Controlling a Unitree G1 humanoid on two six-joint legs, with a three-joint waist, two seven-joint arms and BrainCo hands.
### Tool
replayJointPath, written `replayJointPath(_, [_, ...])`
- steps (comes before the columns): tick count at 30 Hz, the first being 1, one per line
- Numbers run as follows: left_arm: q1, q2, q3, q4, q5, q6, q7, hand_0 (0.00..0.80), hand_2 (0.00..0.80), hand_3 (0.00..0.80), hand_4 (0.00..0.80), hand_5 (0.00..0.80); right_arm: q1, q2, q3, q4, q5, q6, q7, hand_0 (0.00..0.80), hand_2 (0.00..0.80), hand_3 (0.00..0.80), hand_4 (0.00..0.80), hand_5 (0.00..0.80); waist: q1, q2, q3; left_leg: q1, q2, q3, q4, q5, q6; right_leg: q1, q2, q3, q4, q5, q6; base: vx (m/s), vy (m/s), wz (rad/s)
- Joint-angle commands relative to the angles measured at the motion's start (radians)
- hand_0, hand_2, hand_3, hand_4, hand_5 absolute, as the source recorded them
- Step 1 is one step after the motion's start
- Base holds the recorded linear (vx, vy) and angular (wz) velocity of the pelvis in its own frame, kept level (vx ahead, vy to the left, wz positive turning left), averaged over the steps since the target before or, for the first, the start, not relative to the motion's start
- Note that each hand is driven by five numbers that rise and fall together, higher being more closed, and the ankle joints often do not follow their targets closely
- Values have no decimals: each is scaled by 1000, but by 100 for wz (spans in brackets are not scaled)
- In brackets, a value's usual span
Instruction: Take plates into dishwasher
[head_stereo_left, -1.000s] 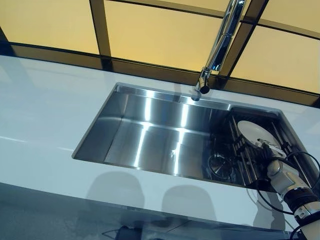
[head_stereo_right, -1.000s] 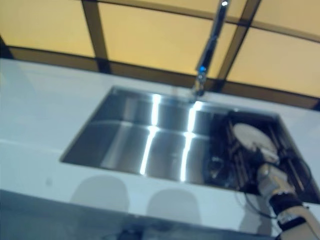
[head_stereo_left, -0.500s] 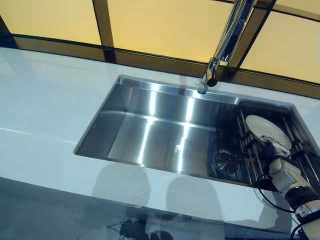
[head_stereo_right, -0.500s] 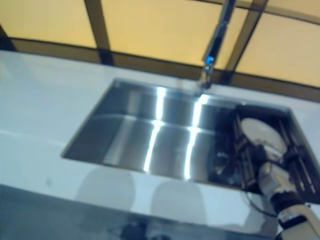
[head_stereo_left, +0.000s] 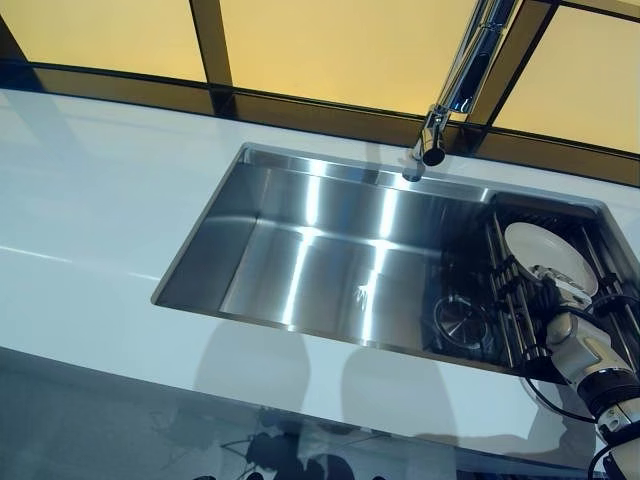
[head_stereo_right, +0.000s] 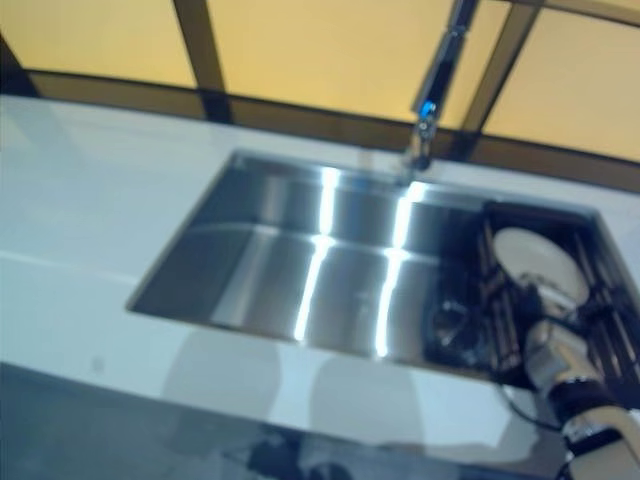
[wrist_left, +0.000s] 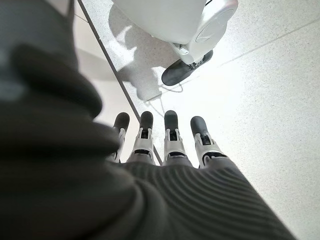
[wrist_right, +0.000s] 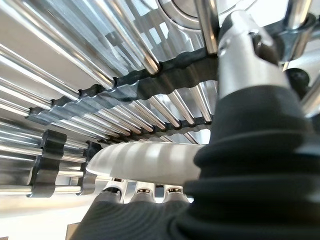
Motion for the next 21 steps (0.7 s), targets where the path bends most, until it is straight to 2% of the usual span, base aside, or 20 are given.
replayJointPath(1, [16,-1,-29,-4,-26,-16,4,0,0,0,0,0,-51,-145,-27,16,4,22,-51,0,0,0,0,0,3,-1,-30,-52,-51,50,2,7,104,-15,67,16,174,-162,-34,0,0,0])
replayJointPath(9, [34,-1,-15,-1,-18,-15,4,0,0,0,0,0,-15,-179,-69,0,26,6,-26,0,0,0,0,0,-7,-6,-44,-38,-48,56,-10,7,103,-10,69,20,170,-162,-33,0,0,0])
replayJointPath(21, [44,7,-4,-6,-13,-5,8,0,0,0,0,0,35,-216,-107,-28,46,-13,-2,0,0,0,0,0,-22,-31,-64,-24,-47,72,-21,3,108,-5,80,40,150,-148,-25,0,0,0])
